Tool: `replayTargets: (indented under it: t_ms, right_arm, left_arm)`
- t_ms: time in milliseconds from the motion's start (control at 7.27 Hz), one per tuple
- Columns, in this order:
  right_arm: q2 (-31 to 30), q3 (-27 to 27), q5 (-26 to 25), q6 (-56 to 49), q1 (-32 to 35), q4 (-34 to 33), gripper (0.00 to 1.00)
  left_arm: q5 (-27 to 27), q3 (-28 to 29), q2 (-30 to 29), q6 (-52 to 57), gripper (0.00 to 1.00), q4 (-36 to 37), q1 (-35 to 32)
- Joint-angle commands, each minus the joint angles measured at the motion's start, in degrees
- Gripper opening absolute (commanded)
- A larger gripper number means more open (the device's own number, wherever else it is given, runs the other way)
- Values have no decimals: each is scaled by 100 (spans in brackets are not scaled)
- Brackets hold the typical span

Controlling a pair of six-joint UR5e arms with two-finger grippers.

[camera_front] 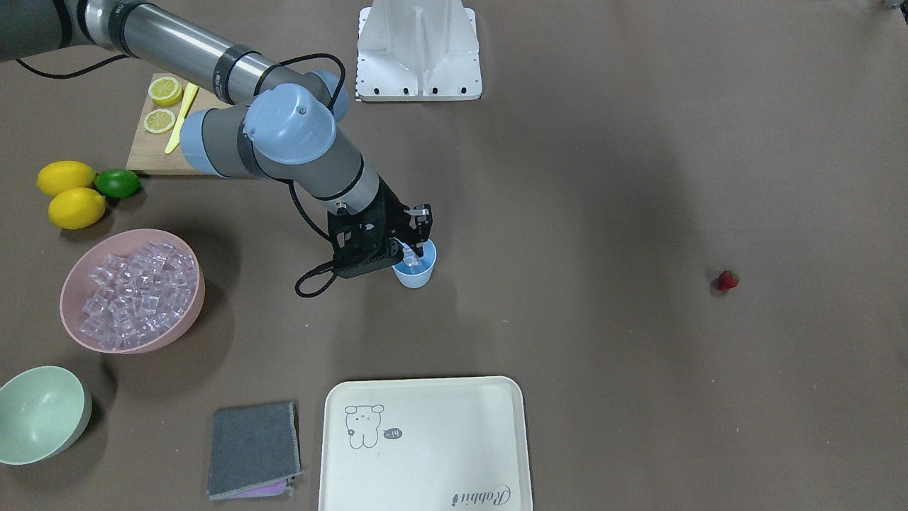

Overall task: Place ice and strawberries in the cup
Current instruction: 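Open the right gripper to drop the ice cube into the cup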

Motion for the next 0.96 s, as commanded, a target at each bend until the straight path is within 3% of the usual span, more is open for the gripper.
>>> replayTargets:
  t_ms: [0, 413, 826]
  right_arm:
    - [-83, 102, 49, 20, 41, -26, 99]
    - [-154, 182, 136, 12, 232, -96, 99]
    - [-495, 261, 926, -757, 1250, -552, 99]
  left_arm:
    - [0, -15, -7, 0, 98, -7, 0]
    - [0, 3, -25, 0, 98, 2, 0]
    - [0, -24, -43, -9, 98, 2, 0]
